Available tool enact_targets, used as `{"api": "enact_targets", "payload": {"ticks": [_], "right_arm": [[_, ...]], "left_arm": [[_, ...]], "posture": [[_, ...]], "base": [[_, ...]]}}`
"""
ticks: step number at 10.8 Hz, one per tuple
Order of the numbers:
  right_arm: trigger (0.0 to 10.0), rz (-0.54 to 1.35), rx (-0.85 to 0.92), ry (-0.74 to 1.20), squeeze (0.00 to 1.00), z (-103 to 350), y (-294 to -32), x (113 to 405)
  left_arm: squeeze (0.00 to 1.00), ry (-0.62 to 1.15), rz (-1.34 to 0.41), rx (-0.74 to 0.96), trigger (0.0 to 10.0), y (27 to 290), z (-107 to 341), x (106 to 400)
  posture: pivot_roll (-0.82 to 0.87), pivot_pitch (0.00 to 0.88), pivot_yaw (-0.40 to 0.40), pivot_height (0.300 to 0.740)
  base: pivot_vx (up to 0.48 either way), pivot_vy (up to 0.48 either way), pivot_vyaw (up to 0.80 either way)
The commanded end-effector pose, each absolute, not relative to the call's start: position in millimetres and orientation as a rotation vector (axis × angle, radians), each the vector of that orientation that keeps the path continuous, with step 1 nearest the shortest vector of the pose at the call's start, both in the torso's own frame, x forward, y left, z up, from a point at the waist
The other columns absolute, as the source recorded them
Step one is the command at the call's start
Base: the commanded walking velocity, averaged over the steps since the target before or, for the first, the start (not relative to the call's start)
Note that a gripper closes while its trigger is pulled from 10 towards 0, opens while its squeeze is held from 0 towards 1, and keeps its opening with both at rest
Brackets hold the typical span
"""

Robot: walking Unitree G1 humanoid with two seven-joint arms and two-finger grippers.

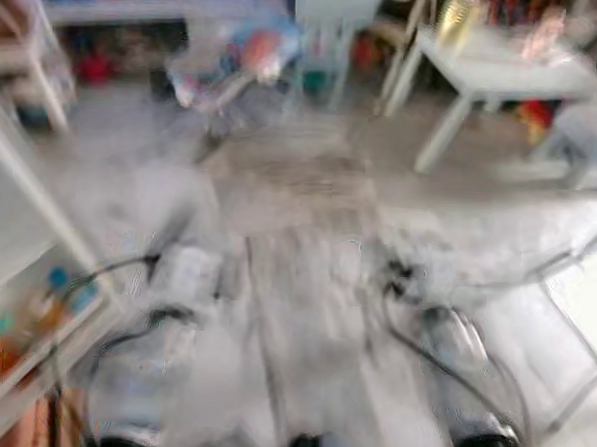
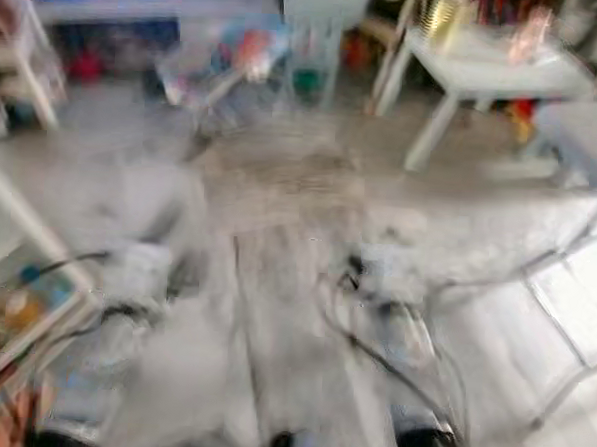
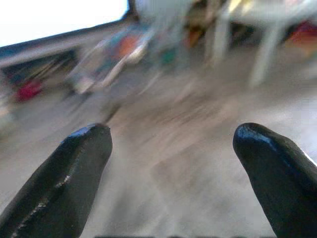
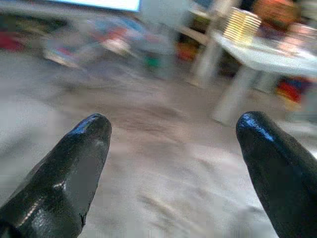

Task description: Restocking fridge

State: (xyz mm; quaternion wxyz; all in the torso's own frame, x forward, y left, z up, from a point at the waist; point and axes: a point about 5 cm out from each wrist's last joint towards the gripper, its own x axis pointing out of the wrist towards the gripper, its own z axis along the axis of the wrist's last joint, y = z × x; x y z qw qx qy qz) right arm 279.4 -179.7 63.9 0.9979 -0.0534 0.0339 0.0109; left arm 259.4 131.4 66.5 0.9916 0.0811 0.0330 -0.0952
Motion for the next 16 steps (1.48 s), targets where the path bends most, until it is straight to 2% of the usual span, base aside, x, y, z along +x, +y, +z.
{"api": "enact_targets", "payload": {"ticks": [1, 12, 14, 16], "right_arm": [[10.0, 0.039, -0.091, 0.033, 0.0, 70.0, -169.1, 282.2], [10.0, 0.022, -0.109, 0.033, 0.0, 66.8, -171.1, 280.8], [10.0, 0.024, -0.109, 0.032, 0.0, 66.7, -171.5, 281.4], [10.0, 0.025, -0.107, 0.029, 0.0, 67.4, -170.5, 281.7]], "left_arm": [[0.0, 0.101, -0.168, 0.178, 10.0, 144.0, 59.8, 254.4], [0.0, 0.099, -0.171, 0.166, 10.0, 139.0, 59.5, 257.3], [0.0, 0.098, -0.172, 0.163, 10.0, 137.8, 59.4, 258.3], [0.0, 0.094, -0.174, 0.159, 10.0, 136.9, 60.0, 259.1]], "posture": [[0.11, 0.065, -0.066, 0.74], [0.1, 0.056, -0.063, 0.74], [0.1, 0.054, -0.063, 0.74], [0.1, 0.053, -0.063, 0.74]], "base": [[0.405, 0.0, -0.8], [0.396, 0.0, -0.8], [0.382, 0.0, -0.55], [0.368, 0.0, 0.0]]}}
